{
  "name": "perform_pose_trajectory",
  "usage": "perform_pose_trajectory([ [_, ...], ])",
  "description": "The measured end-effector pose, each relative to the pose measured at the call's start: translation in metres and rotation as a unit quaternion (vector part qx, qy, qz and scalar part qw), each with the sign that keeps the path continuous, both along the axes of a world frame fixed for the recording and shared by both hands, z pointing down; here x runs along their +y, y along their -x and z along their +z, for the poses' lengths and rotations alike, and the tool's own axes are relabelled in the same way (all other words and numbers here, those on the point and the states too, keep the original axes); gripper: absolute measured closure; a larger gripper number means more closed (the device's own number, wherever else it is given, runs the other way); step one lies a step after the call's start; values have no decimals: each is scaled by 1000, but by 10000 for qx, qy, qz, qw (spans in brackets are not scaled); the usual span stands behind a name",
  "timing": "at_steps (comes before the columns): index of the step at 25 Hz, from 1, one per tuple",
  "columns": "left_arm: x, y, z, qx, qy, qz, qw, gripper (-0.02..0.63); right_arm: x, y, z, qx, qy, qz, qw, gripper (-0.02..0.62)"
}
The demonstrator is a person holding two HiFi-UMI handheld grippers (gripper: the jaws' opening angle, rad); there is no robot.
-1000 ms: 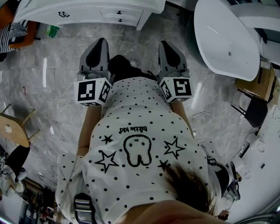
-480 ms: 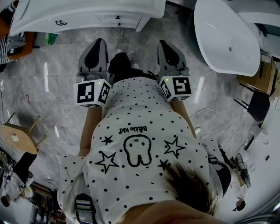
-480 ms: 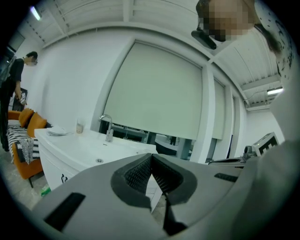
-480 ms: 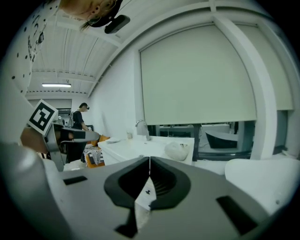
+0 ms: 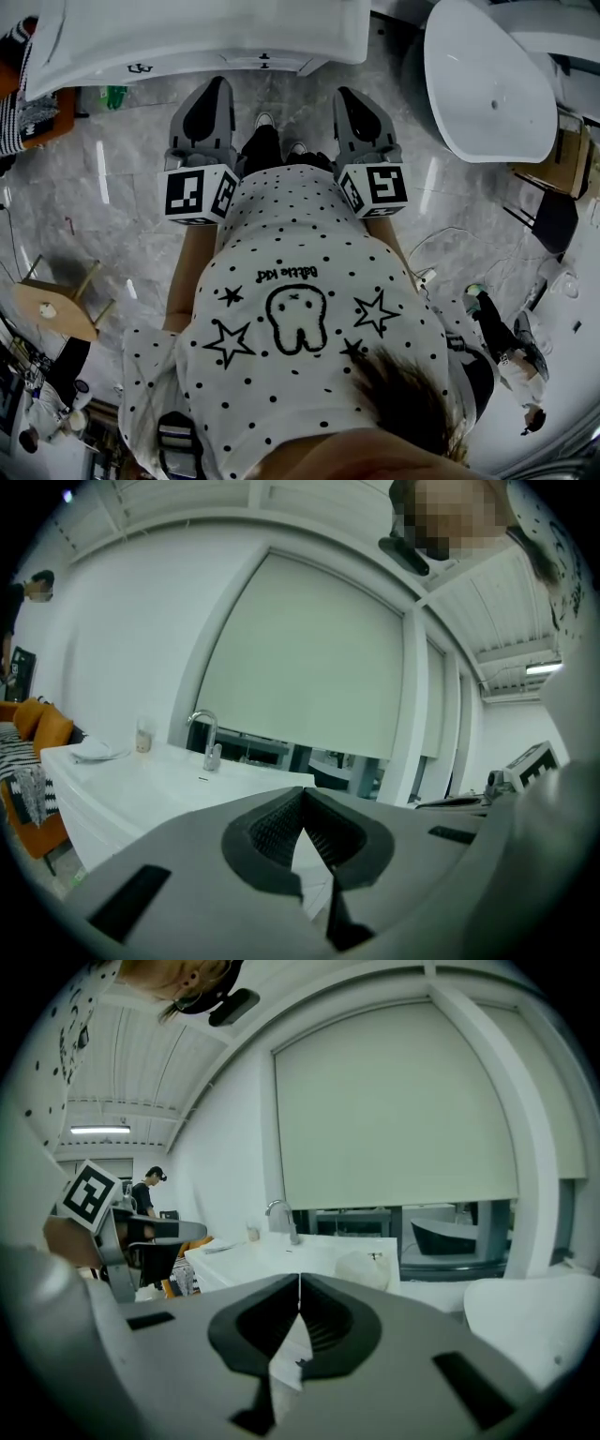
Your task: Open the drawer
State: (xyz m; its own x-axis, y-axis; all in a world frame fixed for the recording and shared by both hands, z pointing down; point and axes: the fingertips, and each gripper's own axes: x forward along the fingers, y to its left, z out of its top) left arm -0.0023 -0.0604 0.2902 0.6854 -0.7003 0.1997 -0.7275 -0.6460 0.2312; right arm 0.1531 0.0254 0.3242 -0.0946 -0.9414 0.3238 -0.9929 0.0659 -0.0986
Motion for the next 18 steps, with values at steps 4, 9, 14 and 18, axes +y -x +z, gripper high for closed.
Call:
perform_pose_trajectory([
  [4,0,-4,-2,-1,-41,98,9999,601,2,-5,-2,6,-33,112,9999,581],
  [9,-1,-9,-4,-11,-80,208,9998,601,3,-7,-2,-33,-43,216,9998,581],
  [14,-3,-15,-7,-44,-63,337,9994,601,1,-13,-7,-69,-84,396,9992,581],
  [18,-3,-11,-5,-30,18,241,9997,601,3,-14,-6,-17,23,371,9993,581],
])
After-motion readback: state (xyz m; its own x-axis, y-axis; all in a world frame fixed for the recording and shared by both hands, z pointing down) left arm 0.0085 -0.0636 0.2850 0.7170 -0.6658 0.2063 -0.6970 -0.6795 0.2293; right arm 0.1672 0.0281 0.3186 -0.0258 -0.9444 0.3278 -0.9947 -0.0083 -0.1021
